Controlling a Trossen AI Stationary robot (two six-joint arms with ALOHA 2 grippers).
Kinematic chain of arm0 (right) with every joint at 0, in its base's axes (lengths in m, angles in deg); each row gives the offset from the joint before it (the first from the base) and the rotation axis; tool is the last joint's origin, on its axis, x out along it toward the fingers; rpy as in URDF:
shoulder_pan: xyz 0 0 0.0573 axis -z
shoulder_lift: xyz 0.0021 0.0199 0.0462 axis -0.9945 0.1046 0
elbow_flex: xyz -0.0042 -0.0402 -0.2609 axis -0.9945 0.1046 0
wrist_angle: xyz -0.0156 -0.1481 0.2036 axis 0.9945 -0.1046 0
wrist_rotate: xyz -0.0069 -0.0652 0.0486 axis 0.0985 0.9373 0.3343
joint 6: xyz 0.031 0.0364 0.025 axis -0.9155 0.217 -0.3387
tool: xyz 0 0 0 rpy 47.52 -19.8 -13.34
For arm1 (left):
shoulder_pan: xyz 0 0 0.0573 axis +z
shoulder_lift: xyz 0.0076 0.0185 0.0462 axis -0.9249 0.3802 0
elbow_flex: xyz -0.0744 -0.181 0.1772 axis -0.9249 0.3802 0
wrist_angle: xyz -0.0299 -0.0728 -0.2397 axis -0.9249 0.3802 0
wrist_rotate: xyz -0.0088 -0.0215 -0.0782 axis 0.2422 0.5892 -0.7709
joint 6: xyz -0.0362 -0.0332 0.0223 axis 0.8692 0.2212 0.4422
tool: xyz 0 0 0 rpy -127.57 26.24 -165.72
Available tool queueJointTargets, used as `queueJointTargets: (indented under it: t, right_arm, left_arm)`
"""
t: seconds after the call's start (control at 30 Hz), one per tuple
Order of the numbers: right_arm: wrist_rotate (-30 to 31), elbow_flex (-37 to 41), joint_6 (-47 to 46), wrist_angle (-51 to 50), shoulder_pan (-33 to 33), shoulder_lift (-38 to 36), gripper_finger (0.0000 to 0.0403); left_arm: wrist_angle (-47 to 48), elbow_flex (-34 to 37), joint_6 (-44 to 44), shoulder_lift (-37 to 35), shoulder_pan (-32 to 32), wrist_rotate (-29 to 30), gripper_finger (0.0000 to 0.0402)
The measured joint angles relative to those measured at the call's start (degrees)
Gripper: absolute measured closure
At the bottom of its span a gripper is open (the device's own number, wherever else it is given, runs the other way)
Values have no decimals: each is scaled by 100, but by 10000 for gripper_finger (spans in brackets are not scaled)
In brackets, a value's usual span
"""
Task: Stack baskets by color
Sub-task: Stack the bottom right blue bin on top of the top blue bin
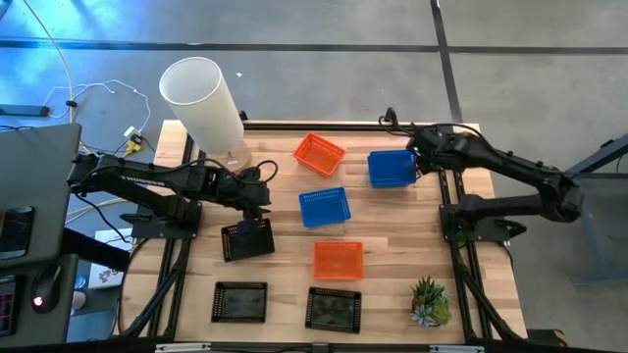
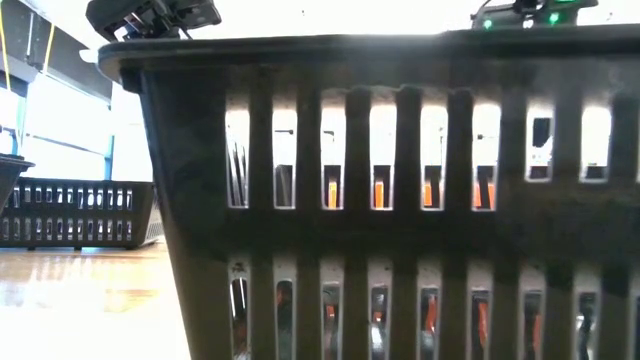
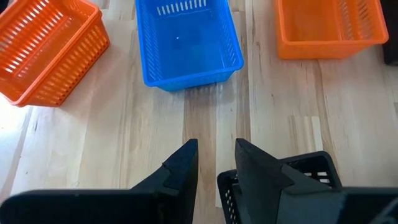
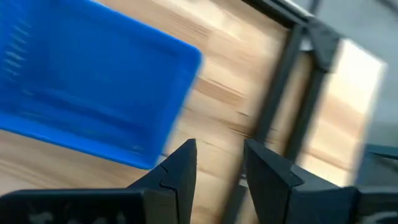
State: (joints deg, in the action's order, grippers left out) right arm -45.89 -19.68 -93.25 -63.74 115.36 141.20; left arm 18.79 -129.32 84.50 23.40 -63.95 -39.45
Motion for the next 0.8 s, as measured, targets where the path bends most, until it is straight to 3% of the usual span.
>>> queueJointTargets:
  t: [0.13, 0.37, 0.8]
  right_arm:
    - [-202, 331, -336, 674, 13, -274, 284]
    - [-293, 768, -480, 1578, 13, -134, 284]
    - [65, 868, -752, 1705, 13, 414, 284]
  left_arm:
    - [-2, 0, 0, 0, 0, 0, 308]
    - [7, 0, 0, 0, 1, 0, 308]
    - [14, 0, 0, 0, 0, 0, 308]
